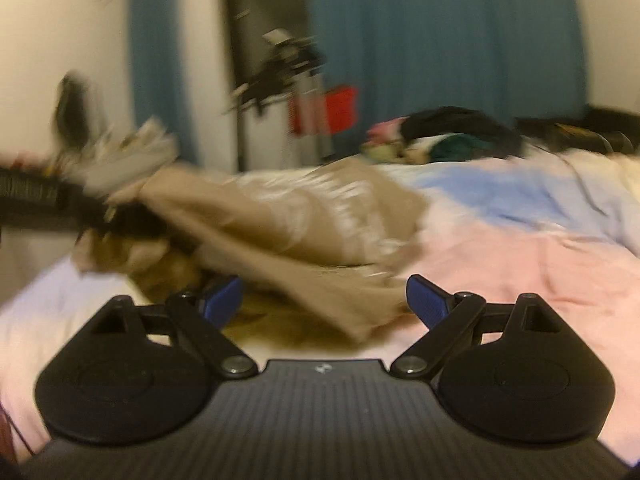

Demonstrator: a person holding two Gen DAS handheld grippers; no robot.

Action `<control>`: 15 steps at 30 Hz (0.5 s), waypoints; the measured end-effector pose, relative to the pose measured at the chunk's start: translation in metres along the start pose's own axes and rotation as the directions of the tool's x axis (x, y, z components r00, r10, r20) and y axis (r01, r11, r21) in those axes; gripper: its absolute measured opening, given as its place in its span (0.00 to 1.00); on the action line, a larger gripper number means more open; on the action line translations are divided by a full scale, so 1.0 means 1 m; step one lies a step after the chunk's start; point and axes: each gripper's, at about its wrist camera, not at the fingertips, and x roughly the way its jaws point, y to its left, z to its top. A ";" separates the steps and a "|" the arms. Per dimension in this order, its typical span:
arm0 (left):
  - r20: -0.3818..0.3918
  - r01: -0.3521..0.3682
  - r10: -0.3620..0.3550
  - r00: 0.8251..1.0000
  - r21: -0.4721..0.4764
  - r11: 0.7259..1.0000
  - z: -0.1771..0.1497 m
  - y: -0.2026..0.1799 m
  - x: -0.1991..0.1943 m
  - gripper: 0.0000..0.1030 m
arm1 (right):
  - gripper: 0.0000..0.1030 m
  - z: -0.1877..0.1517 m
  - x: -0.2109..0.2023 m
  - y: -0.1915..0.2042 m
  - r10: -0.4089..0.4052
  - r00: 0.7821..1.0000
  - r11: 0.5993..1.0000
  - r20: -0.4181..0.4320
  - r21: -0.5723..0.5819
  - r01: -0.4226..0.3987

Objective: Fold clothes

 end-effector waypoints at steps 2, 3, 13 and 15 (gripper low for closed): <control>-0.002 0.002 -0.002 1.000 -0.017 1.000 -0.003 0.003 -0.001 0.16 | 0.88 -0.004 0.011 0.011 0.001 1.000 0.998 -0.029 -0.058 -0.003; -0.004 0.003 -0.003 1.000 -0.022 1.000 -0.004 0.004 -0.001 0.16 | 0.88 -0.005 0.016 0.013 -0.003 0.999 0.997 -0.034 -0.075 0.000; -0.012 -0.009 0.009 1.000 -0.003 1.000 -0.012 -0.002 0.012 0.16 | 0.88 0.009 0.030 -0.045 -0.119 0.992 0.981 0.034 0.160 0.112; -0.009 -0.025 0.025 1.000 -0.007 1.000 -0.012 -0.003 0.013 0.16 | 0.88 0.006 0.037 -0.053 -0.149 0.989 0.972 -0.011 0.182 0.148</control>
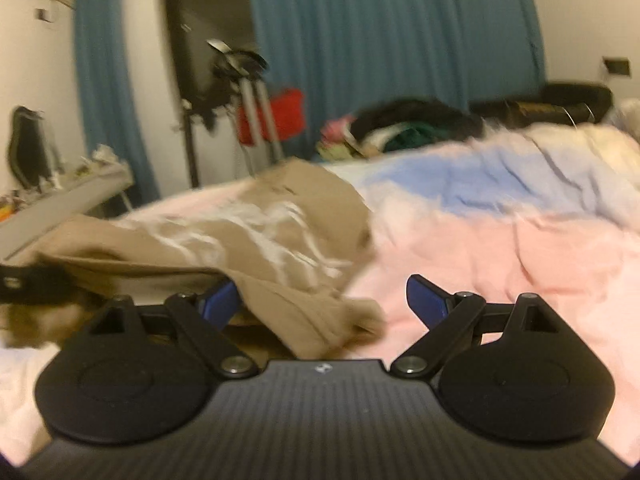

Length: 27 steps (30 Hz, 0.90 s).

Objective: Fold clothes

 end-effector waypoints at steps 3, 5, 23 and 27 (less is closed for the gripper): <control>0.009 0.000 0.001 1.000 -0.032 0.999 0.002 0.003 0.003 0.16 | 0.88 -0.010 0.009 -0.009 -0.064 0.996 0.998 -0.055 0.003 0.065; 0.020 -0.011 0.012 1.000 -0.031 0.999 0.003 0.005 0.003 0.16 | 0.88 -0.011 0.011 -0.016 -0.114 0.991 0.993 -0.066 0.025 0.116; 0.054 0.051 -0.047 0.997 -0.076 0.996 0.009 0.017 -0.021 0.16 | 0.88 0.007 -0.064 -0.014 -0.208 0.951 0.978 0.231 0.053 0.201; -0.007 -0.006 0.005 1.000 -0.063 0.998 0.004 0.019 -0.008 0.16 | 0.88 0.001 -0.043 -0.019 -0.191 0.973 0.981 0.133 0.060 0.185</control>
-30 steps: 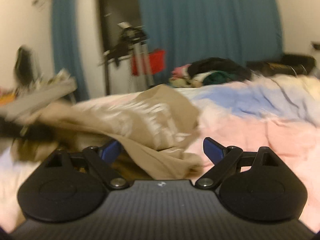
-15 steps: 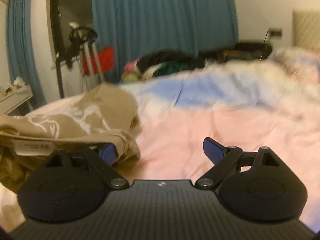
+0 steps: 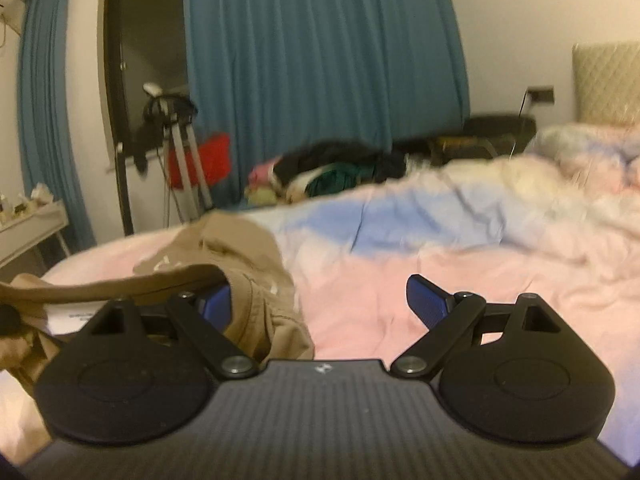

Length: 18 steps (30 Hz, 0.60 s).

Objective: Fold clothes

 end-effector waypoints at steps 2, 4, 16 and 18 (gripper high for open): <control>-0.022 -0.025 0.025 0.999 0.003 1.000 -0.002 0.001 0.005 0.16 | 0.88 -0.004 0.004 0.003 0.005 1.000 1.000 -0.027 -0.002 -0.005; -0.045 -0.044 0.044 0.998 0.000 0.999 -0.004 0.003 0.010 0.17 | 0.88 -0.006 0.005 0.005 0.019 0.999 1.000 -0.038 0.002 -0.019; -0.093 -0.075 0.082 0.992 0.070 0.995 -0.017 -0.001 0.007 0.56 | 0.87 0.004 -0.003 0.010 0.096 0.995 0.995 -0.030 0.029 -0.095; -0.089 -0.075 0.085 0.992 0.112 0.991 -0.021 -0.010 0.007 0.60 | 0.87 0.005 -0.003 0.009 0.099 0.995 0.995 -0.029 0.032 -0.098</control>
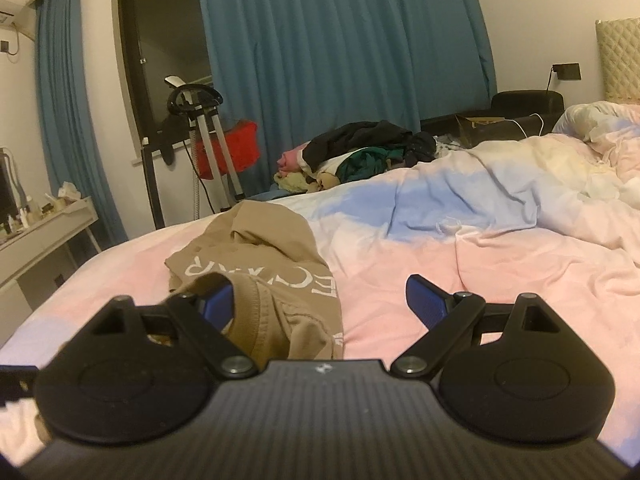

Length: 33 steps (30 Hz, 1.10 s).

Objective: Fold clothes

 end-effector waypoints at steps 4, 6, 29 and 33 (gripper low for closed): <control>0.012 -0.032 0.032 0.999 0.061 0.998 -0.004 -0.015 0.011 0.65 | 0.87 0.002 -0.001 -0.002 0.010 1.000 1.000 -0.004 0.024 -0.009; 0.040 -0.053 0.051 0.998 0.057 0.997 -0.005 -0.020 0.017 0.66 | 0.87 0.003 -0.002 -0.003 0.013 1.000 0.999 0.002 0.030 -0.013; 0.293 -0.296 0.323 0.900 -0.134 0.946 0.007 0.005 -0.036 0.73 | 0.87 0.015 -0.013 0.000 -0.037 0.998 0.999 0.051 -0.003 0.037; 0.159 -0.347 0.361 0.919 -0.110 0.931 0.001 0.012 -0.014 0.72 | 0.87 0.016 -0.026 -0.005 -0.072 0.986 0.997 0.150 0.039 0.067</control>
